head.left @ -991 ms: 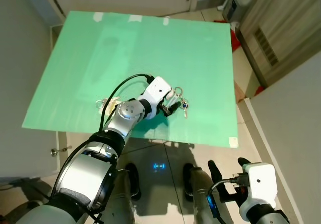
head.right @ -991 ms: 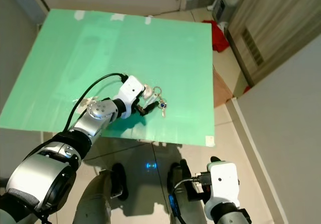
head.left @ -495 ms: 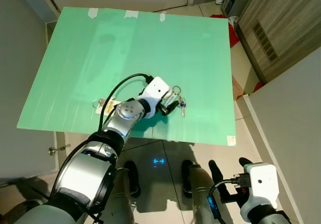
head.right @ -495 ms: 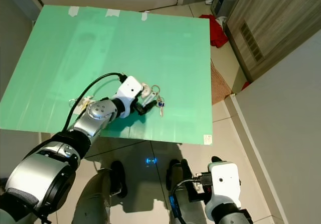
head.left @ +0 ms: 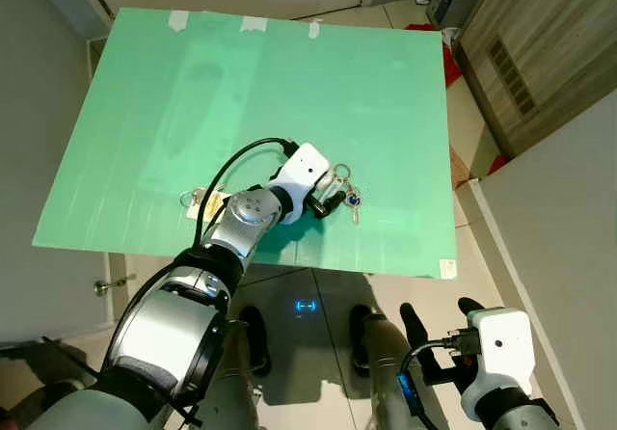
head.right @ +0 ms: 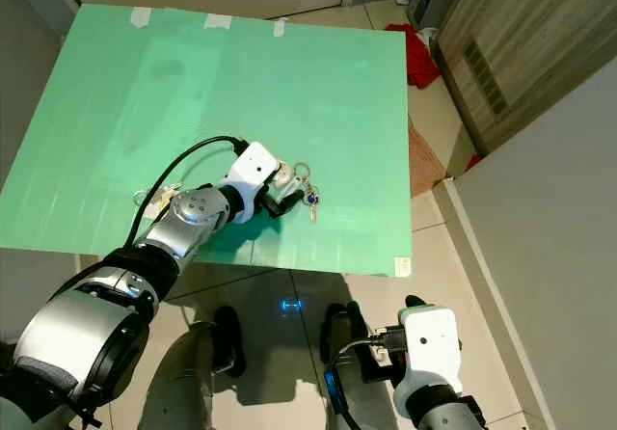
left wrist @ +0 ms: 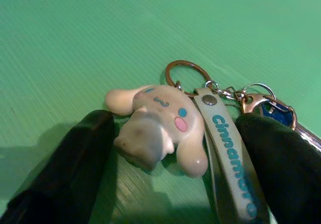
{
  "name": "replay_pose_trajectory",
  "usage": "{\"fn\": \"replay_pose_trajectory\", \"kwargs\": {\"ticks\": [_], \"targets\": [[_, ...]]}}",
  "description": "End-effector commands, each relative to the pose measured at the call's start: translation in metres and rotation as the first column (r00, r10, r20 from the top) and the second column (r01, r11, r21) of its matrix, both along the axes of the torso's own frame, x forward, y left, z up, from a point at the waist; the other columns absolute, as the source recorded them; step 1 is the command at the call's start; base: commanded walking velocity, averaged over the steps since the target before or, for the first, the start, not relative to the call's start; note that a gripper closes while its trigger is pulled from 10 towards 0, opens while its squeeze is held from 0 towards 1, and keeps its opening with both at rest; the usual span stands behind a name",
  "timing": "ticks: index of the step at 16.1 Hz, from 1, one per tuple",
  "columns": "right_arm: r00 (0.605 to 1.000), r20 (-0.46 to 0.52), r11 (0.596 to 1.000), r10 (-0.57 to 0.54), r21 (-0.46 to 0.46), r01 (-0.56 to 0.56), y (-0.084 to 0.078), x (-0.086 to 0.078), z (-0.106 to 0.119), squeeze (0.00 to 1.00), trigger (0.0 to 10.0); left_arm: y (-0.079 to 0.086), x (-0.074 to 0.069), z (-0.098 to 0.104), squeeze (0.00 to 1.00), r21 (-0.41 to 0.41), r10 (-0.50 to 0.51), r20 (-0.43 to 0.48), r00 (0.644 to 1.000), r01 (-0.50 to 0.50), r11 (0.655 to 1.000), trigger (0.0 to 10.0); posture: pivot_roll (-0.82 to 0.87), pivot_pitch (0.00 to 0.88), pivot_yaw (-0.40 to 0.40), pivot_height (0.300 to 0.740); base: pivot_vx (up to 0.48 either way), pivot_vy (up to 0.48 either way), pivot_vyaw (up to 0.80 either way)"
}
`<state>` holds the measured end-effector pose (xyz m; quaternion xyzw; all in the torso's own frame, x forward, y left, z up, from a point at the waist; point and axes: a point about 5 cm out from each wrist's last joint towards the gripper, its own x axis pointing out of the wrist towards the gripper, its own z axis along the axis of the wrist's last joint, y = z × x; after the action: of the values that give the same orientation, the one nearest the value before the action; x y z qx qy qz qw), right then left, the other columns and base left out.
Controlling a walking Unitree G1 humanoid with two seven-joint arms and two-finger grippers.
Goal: Hang keys on a hook
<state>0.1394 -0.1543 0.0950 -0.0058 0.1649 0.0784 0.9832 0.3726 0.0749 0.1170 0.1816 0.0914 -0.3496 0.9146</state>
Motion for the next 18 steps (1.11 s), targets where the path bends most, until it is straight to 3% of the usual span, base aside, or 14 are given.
{"fn": "replay_pose_trajectory", "kwargs": {"ticks": [1, 6, 9, 18], "targets": [[0.999, -0.047, 1.000, -0.012, -0.004, 0.012, -0.001, -0.006, -0.006, 0.00, 10.0, 0.000, -0.006, -0.015, 0.00, 0.005, 0.006, -0.074, 0.997, -0.006, 1.000, 0.0, -0.41, 0.420, 0.007, 0.691, 0.000, 0.000, 0.00], [0.999, -0.052, 1.000, -0.004, -0.003, 0.004, -0.001, -0.003, -0.008, 0.00, 10.0, 0.007, -0.005, -0.017, 0.00, 0.031, 0.045, -0.106, 0.993, -0.042, 0.999, 0.0, -0.40, 0.413, 0.004, 0.691, 0.000, 0.000, 0.00], [0.999, -0.051, 1.000, 0.002, -0.005, -0.002, -0.001, -0.002, -0.008, 0.00, 10.0, 0.007, -0.002, -0.012, 0.00, 0.002, 0.053, -0.105, 0.993, -0.053, 0.999, 0.0, -0.39, 0.405, 0.002, 0.691, 0.000, 0.000, 0.00], [0.999, -0.043, 1.000, 0.014, -0.004, -0.014, 0.000, 0.004, -0.009, 0.00, 10.0, 0.005, 0.005, 0.028, 0.00, -0.220, 0.049, 0.104, 0.993, -0.025, 0.975, 0.0, -0.37, 0.394, 0.004, 0.691, 0.000, 0.000, 0.00]]}}
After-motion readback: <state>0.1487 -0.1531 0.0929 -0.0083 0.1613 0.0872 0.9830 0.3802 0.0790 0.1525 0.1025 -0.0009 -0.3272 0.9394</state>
